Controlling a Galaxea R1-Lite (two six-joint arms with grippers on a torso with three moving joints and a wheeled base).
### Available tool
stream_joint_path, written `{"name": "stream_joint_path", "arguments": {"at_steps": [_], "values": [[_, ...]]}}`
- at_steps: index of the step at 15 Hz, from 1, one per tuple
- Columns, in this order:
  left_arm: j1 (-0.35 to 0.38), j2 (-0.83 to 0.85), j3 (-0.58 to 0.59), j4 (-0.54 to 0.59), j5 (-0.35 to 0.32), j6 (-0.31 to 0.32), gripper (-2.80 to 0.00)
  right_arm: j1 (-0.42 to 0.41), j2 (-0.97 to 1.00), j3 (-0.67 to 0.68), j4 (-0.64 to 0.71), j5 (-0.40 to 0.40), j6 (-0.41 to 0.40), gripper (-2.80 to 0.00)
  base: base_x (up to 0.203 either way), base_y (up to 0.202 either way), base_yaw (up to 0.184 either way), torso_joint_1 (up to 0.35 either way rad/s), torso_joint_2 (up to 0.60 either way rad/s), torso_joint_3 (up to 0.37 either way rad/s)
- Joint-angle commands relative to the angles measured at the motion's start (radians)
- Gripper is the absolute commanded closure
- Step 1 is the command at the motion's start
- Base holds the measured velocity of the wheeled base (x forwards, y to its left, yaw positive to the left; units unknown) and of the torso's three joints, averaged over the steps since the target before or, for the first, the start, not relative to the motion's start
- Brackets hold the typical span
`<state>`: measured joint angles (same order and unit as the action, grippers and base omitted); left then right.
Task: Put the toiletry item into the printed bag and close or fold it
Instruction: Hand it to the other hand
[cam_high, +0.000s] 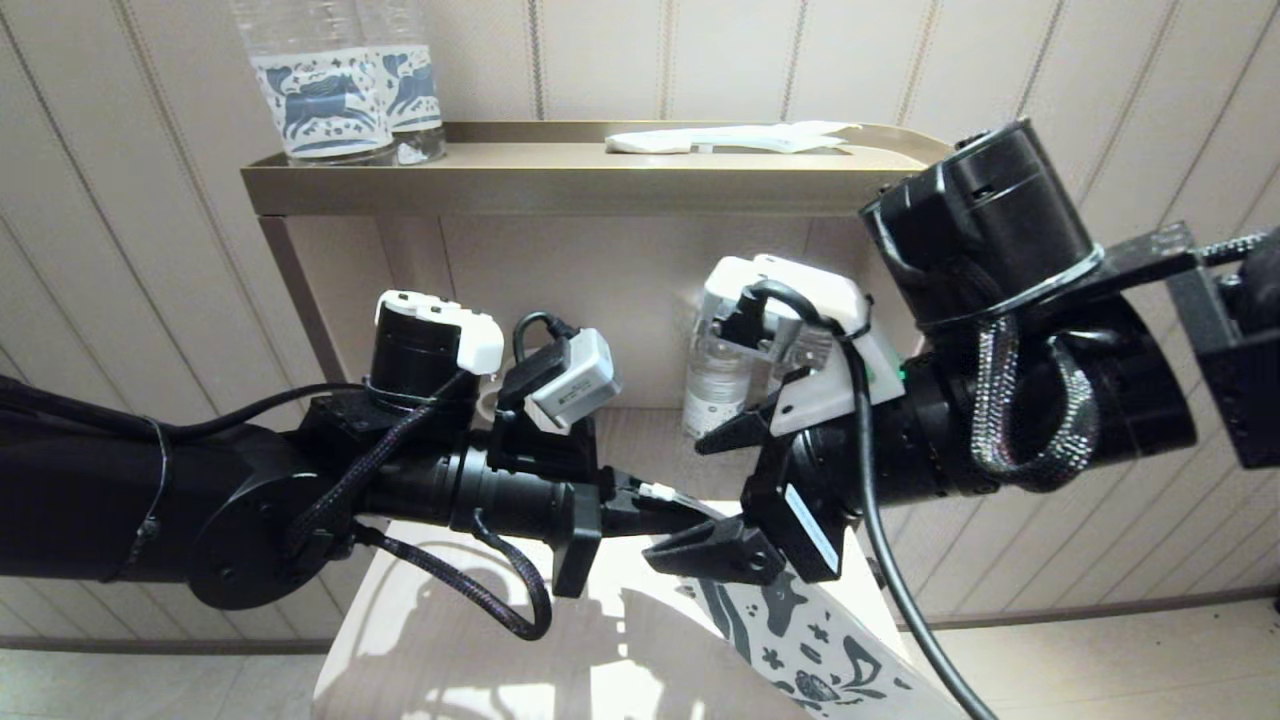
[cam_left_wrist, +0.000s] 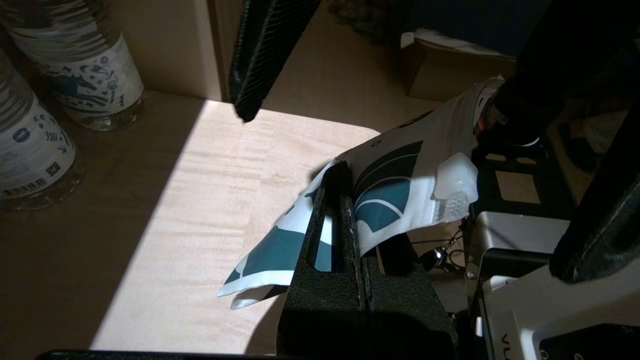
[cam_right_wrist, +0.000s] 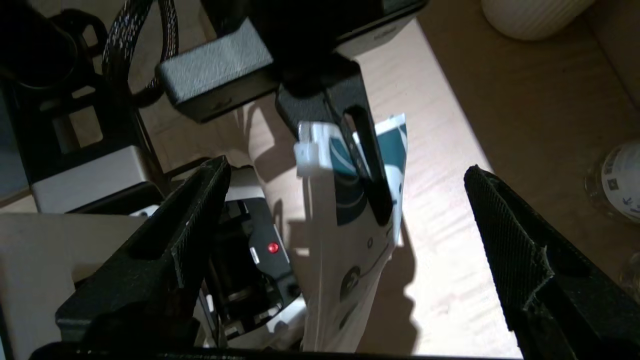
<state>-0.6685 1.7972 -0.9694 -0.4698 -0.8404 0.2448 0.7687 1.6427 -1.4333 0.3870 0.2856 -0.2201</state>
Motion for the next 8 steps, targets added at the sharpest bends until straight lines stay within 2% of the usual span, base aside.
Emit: {"name": "stream_joint_path", "arguments": {"at_steps": [1, 8], "values": [[0.0, 0.002, 0.003, -0.007, -0.005, -0.001, 0.0, 0.0, 0.049, -0.032, -0.02, 0.003, 0.011, -2.8, 0.0, 0.0, 0.0, 0.0, 0.0, 0.0], [0.001, 0.004, 0.004, -0.01, -0.005, 0.004, 0.0, 0.0, 0.065, -0.068, -0.02, 0.003, 0.015, -2.8, 0.0, 0.0, 0.0, 0.0, 0.0, 0.0]]}}
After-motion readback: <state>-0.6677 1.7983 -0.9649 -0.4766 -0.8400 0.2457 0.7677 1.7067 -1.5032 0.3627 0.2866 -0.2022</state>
